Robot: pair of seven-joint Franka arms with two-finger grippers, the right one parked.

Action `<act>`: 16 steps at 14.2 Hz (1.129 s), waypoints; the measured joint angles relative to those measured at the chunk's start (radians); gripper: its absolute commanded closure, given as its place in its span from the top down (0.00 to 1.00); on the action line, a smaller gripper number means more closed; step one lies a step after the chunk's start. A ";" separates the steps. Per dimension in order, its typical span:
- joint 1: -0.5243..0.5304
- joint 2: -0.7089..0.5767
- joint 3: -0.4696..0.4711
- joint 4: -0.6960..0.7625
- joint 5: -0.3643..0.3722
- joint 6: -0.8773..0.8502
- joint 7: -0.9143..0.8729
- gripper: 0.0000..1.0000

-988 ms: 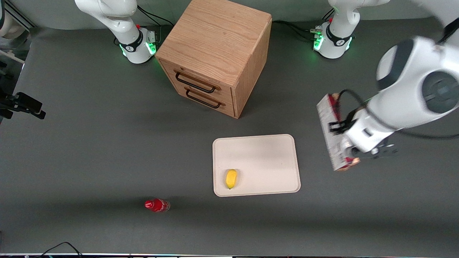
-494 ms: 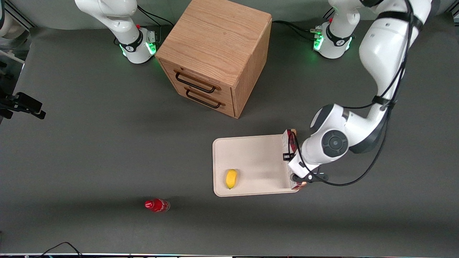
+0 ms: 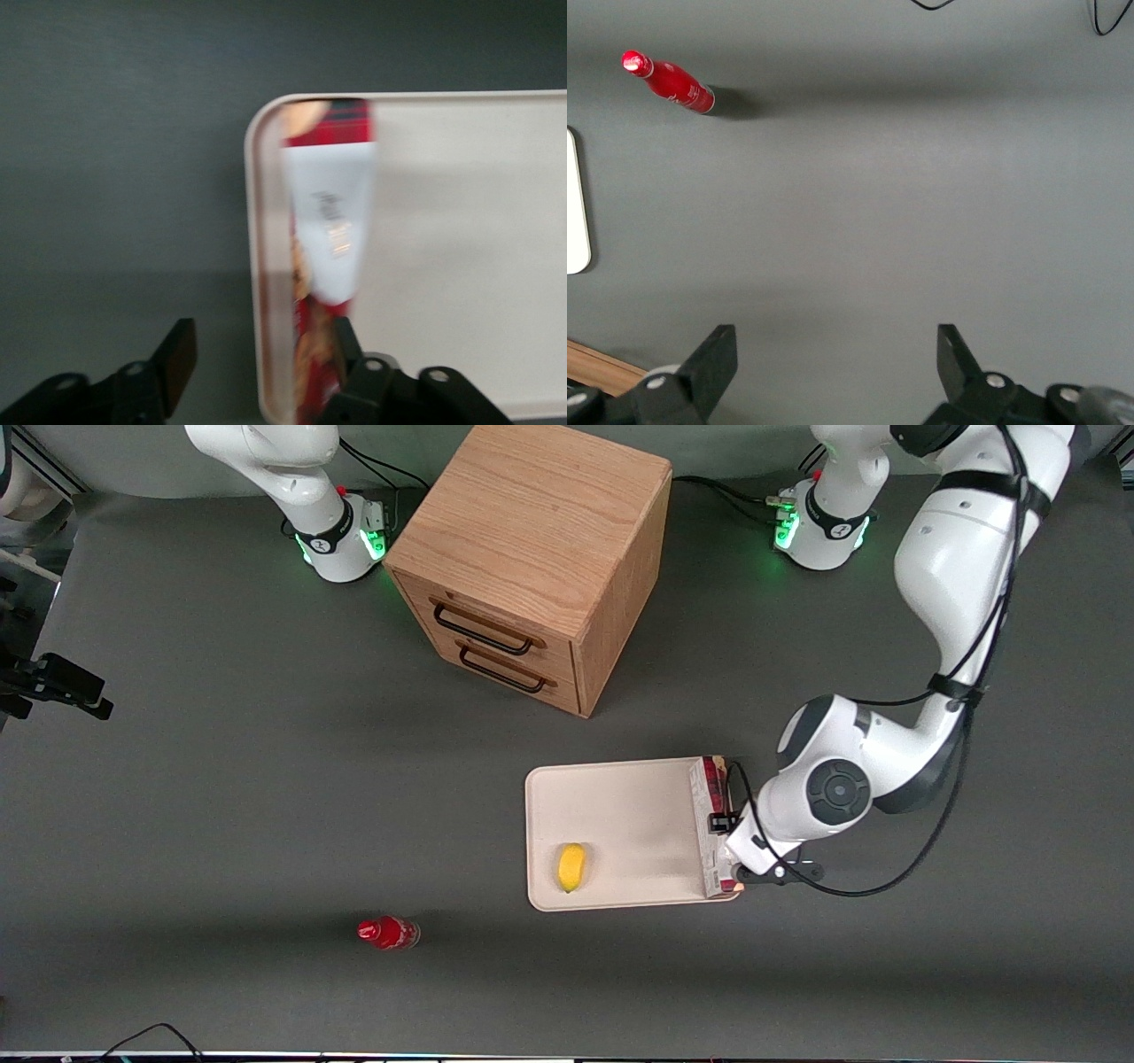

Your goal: Place red cookie box on tray

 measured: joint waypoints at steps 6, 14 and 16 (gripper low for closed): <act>0.044 -0.270 0.122 0.137 -0.161 -0.480 0.189 1.00; 0.031 -0.675 0.457 0.002 -0.222 -0.731 0.662 1.00; 0.009 -0.801 0.463 -0.152 -0.222 -0.666 0.664 1.00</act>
